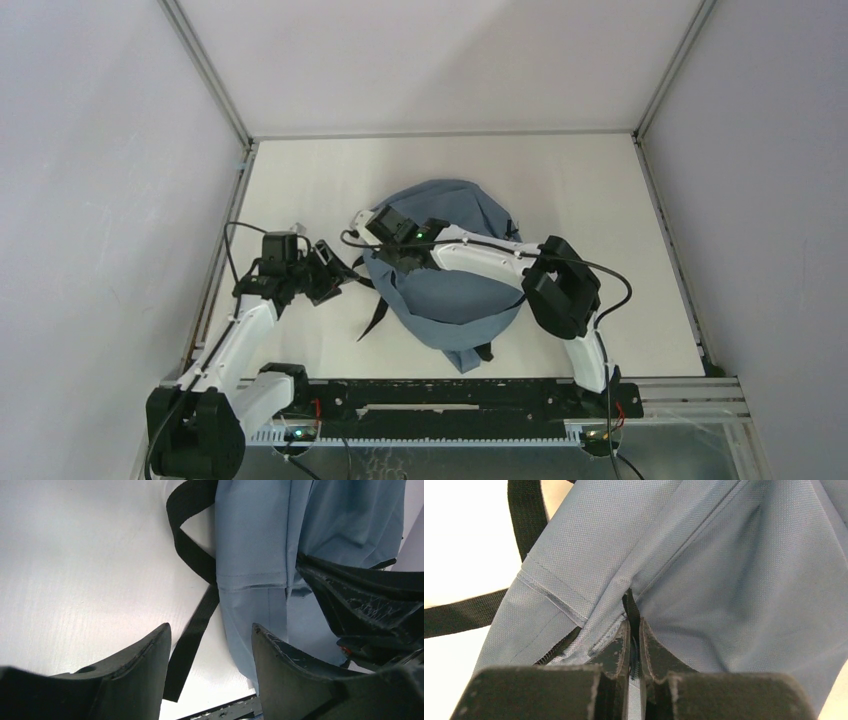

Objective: Pack the student bag
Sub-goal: Zip the student bag at the center of the board.

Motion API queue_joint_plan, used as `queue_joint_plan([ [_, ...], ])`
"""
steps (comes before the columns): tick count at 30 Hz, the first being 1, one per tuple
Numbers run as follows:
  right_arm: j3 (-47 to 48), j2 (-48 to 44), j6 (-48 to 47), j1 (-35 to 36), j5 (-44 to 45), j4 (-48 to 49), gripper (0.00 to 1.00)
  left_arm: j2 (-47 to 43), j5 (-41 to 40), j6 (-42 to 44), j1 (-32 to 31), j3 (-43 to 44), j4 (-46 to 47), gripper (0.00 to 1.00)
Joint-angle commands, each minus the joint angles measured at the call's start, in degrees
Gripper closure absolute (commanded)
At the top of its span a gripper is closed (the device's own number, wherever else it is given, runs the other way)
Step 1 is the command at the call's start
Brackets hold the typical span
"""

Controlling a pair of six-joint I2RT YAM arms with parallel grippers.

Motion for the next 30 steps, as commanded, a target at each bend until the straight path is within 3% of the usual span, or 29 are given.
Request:
queue_joint_plan([
  [1, -0.3, -4.5, 4.0, -1.9, -1.1, 4.8, 0.96, 0.2, 1.9, -0.5, 0.5, -1.4, 2.0, 0.36],
  [3, -0.3, -4.7, 5.4, -2.8, -3.6, 5.0, 0.96, 0.3, 2.0, -0.5, 0.4, -1.6, 2.2, 0.36],
  [6, 0.0, -4.1, 6.9, -3.6, -6.0, 5.4, 0.85, 0.2, 2.0, -0.4, 0.4, -1.6, 2.3, 0.36],
  [8, 0.5, -3.2, 7.1, -3.6, -5.9, 5.6, 0.76, 0.3, 2.2, -0.5, 0.4, -1.8, 2.3, 0.36],
  [14, 2.9, 0.8, 5.2, -2.2, -2.0, 4.8, 0.67, 0.2, 2.3, -0.1, 0.5, -2.0, 2.4, 0.36],
  [23, 4.5, 2.4, 5.9, -1.4, 3.8, 6.2, 0.71, 0.8, 2.7, -0.2, 0.4, -3.0, 3.4, 0.36],
  [27, 5.9, 2.7, 6.5, -1.6, 5.1, 6.0, 0.87, 1.1, 3.0, -0.2, 0.4, -3.3, 3.9, 0.37],
  [30, 6.7, 2.9, 7.5, -2.0, 4.9, 5.2, 0.89, 1.1, 3.0, -0.1, 0.4, -3.5, 4.0, 0.37],
])
